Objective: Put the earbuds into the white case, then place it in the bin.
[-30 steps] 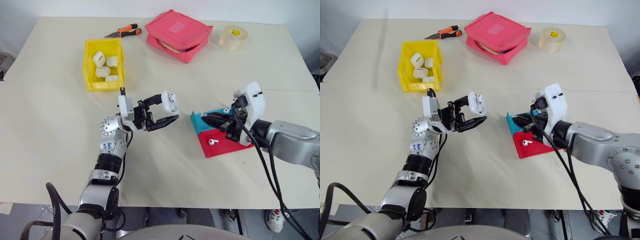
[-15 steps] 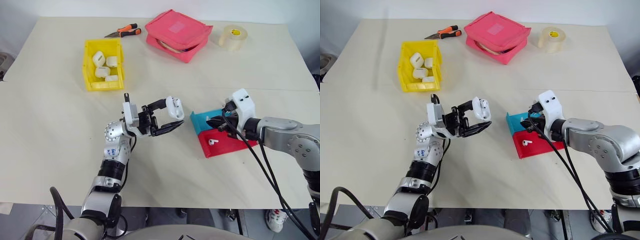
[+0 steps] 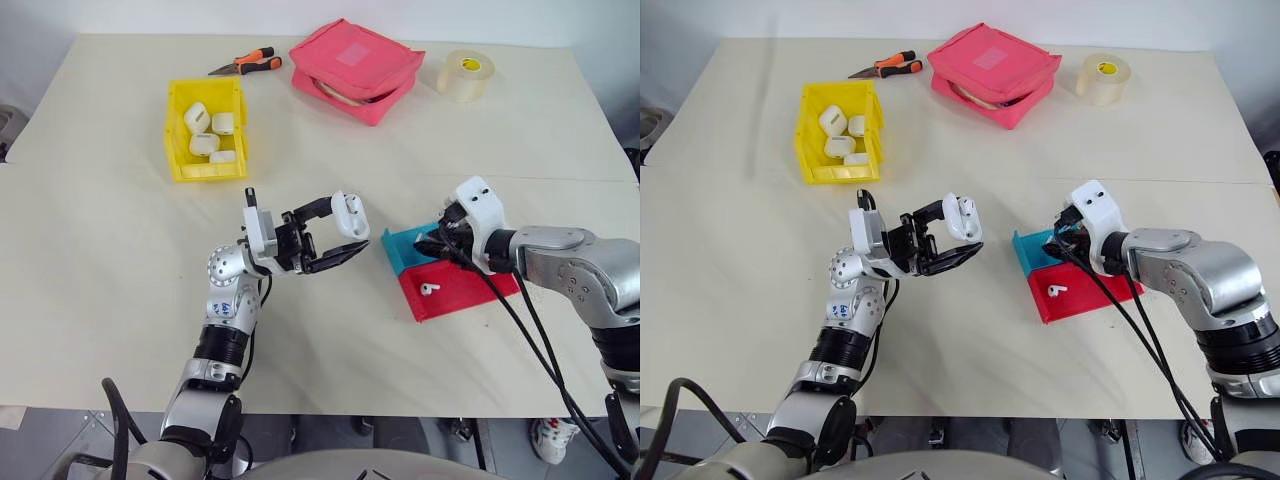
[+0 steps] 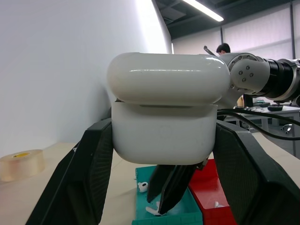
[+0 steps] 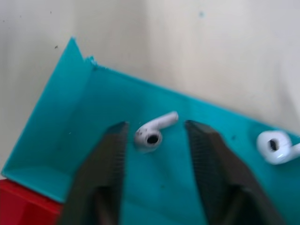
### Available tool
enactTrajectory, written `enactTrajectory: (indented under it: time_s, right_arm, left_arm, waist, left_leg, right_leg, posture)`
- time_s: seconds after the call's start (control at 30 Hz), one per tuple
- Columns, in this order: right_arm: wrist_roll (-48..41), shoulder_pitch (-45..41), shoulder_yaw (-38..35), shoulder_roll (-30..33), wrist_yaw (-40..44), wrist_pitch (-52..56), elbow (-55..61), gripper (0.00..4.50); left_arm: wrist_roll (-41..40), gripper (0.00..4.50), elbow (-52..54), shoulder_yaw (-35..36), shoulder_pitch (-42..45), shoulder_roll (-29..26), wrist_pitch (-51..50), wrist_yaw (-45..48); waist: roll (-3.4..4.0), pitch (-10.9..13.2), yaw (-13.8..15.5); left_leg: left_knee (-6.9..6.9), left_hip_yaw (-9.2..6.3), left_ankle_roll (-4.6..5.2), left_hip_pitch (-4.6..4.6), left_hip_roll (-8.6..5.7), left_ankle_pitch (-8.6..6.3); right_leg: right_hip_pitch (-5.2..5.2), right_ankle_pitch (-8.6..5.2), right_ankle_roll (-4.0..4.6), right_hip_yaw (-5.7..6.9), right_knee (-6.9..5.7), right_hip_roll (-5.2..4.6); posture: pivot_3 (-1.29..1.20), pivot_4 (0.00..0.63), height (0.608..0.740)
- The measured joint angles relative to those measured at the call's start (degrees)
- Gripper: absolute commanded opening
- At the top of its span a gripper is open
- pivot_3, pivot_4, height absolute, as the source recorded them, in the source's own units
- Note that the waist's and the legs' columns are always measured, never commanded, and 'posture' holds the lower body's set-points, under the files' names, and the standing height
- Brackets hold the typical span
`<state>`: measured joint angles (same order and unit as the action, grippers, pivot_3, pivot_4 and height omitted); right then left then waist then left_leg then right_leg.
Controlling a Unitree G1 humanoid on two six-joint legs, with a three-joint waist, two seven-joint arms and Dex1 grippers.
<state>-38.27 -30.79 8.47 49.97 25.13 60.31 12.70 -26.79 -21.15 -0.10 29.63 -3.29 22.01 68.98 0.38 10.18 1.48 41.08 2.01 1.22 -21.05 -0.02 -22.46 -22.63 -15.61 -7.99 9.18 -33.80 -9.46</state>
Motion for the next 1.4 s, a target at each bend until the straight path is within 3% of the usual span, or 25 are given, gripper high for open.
enactTrajectory:
  time_s: [0.17, 0.3, 0.47, 0.6, 1.0, 1.4]
  right_arm:
    - [3.8, -1.1, 0.4, 1.2, 4.1, -0.2, 0.0, 2.33]
    - [8.2, -3.1, 3.0, 6.5, 10.9, -3.0, 0.2, 2.33]
    - [17.1, -6.3, 8.2, 12.1, 23.0, -14.5, -2.4, 2.33]
    - [22.3, -8.4, 11.2, 12.9, 32.9, -23.3, -6.9, 2.33]
    - [36.7, -14.0, 16.1, 3.4, 40.1, -34.1, -21.6, 2.33]
    - [38.9, -15.2, 15.3, -1.1, 43.6, -30.8, -20.7, 2.33]
  left_arm:
    - [0.0, 2.79, -0.1, -0.1, 0.2, 0.3, 0.0, -0.3]
    - [0.0, 2.79, -1.2, 0.0, 1.1, 0.4, 0.3, -0.5]
    - [0.0, 2.79, -2.2, 0.0, 1.2, 0.7, 0.7, -0.6]
    - [0.0, 2.79, -2.2, 0.0, 1.3, 0.8, 1.1, -0.7]
    - [0.2, 2.79, -1.2, 0.0, -0.9, 0.4, 1.9, -3.2]
    - [0.2, 2.79, 0.7, -0.5, -1.5, -0.4, 1.9, -4.5]
  waist:
    - [0.00, 0.0, 0.0]
    - [0.00, 0.0, 0.0]
    - [0.00, 0.0, -0.1]
    - [0.00, 0.0, -0.2]
    - [0.01, 0.0, -0.1]
    - [0.01, 0.0, -0.1]
  left_leg:
    - [0.00, 0.00, 0.00, 0.00, 0.00, 0.00]
    - [0.00, 0.00, 0.00, 0.00, -0.01, 0.00]
    - [-0.01, 0.01, 0.00, 0.01, 0.00, 0.00]
    - [0.00, 0.02, 0.00, 0.01, 0.00, 0.00]
    - [0.01, 0.01, -0.01, -0.02, -0.01, 0.00]
    - [0.03, 0.00, -0.01, -0.01, 0.00, 0.01]
  right_leg:
    - [0.00, 0.00, 0.00, 0.00, 0.00, 0.00]
    - [0.00, 0.00, -0.01, -0.01, 0.02, 0.00]
    - [0.00, 0.00, -0.01, -0.01, 0.03, 0.00]
    - [0.00, 0.01, -0.01, -0.01, 0.03, 0.00]
    - [-0.01, 0.01, -0.02, 0.01, 0.03, 0.00]
    - [-0.01, 0.01, -0.02, 0.02, 0.00, 0.00]
  posture:
    - [0.00, 0.150, 0.740]
    - [0.00, 0.150, 0.740]
    - [0.00, 0.150, 0.740]
    - [0.00, 0.150, 0.740]
    - [0.00, 0.150, 0.740]
    - [0.00, 0.150, 0.740]
